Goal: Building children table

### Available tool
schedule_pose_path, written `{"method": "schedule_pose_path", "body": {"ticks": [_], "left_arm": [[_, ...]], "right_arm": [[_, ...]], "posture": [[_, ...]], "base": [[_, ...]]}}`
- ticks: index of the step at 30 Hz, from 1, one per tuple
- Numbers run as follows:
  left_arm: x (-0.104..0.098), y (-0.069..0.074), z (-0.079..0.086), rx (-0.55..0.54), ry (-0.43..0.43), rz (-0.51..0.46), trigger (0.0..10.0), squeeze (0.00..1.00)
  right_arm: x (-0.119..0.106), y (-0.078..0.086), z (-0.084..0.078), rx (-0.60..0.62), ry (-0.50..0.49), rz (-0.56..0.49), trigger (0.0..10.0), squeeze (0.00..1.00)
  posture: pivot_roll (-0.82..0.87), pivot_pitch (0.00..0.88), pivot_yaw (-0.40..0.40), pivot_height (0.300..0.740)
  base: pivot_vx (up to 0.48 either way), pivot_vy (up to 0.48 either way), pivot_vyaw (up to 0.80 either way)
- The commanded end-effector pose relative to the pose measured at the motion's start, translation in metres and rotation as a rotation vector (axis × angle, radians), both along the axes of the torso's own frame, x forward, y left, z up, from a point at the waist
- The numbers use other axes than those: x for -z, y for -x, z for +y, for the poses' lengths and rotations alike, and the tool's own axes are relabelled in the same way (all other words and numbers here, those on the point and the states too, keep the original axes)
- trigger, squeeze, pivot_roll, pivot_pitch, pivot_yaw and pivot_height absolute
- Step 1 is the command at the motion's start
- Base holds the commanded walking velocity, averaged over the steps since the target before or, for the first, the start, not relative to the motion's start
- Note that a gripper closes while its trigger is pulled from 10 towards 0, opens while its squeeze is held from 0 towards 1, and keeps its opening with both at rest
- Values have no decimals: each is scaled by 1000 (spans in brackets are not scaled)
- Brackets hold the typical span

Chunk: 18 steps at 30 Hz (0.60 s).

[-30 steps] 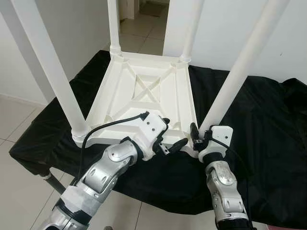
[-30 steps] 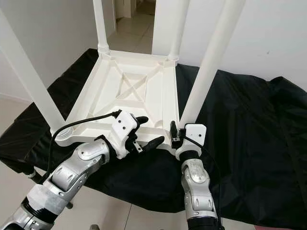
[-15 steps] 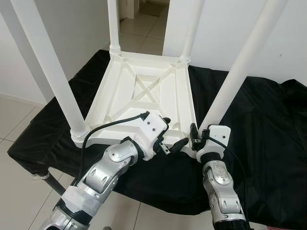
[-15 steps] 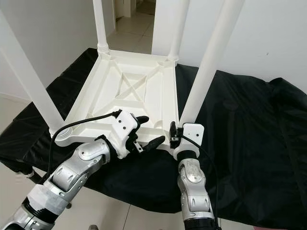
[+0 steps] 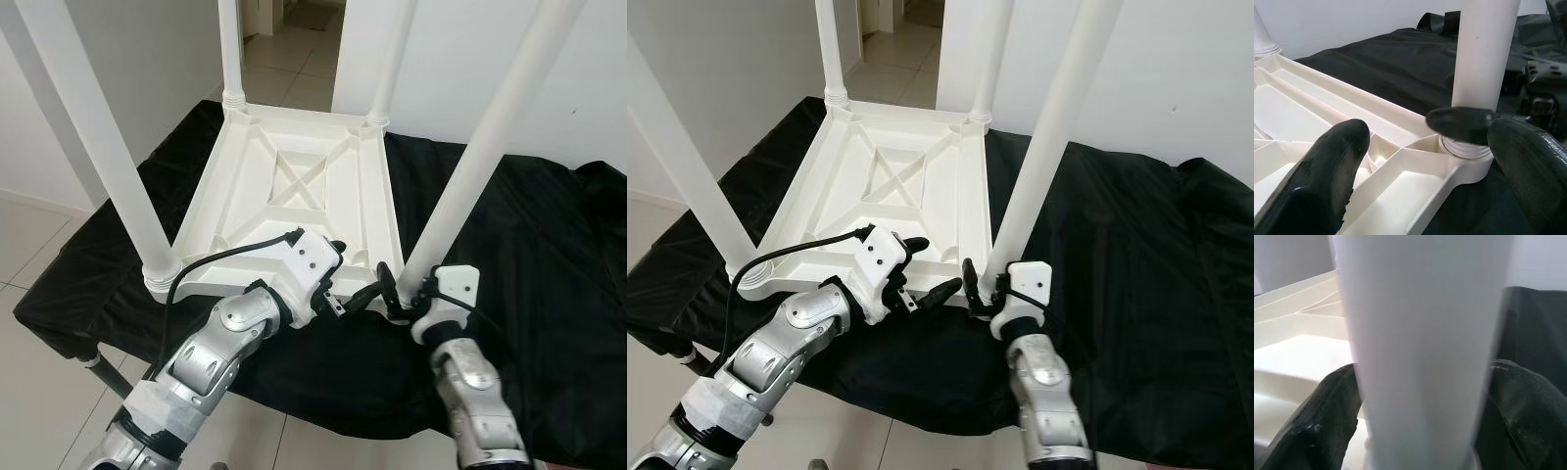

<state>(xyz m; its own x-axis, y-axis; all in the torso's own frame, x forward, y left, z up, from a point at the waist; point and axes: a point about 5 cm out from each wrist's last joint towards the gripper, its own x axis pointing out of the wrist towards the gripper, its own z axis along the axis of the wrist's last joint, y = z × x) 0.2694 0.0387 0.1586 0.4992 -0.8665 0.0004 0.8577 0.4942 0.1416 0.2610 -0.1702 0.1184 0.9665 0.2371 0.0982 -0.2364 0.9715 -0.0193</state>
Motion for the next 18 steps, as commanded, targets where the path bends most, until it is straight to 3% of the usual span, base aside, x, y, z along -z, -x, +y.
{"method": "schedule_pose_path", "body": {"ticks": [1,15,16,18], "left_arm": [[3,2,0,87,-25,6,10000,0],[-2,-4,-2,95,-27,-13,10000,0],[-3,-5,-2,94,-27,-15,10000,0],[-3,-5,-2,93,-28,-17,10000,0]], "right_arm": [[0,-1,-3,-35,-6,4,10000,0],[-5,-23,-12,-368,76,35,10000,0],[-3,-26,-11,-395,87,52,3255,0],[-1,-28,-11,-413,95,65,3255,0]], "posture": [[-66,0,-47,740],[-58,0,-25,740],[-54,0,-28,740],[-51,0,-29,740]], "base": [[0,0,0],[0,0,0],[0,0,0],[0,0,0]]}}
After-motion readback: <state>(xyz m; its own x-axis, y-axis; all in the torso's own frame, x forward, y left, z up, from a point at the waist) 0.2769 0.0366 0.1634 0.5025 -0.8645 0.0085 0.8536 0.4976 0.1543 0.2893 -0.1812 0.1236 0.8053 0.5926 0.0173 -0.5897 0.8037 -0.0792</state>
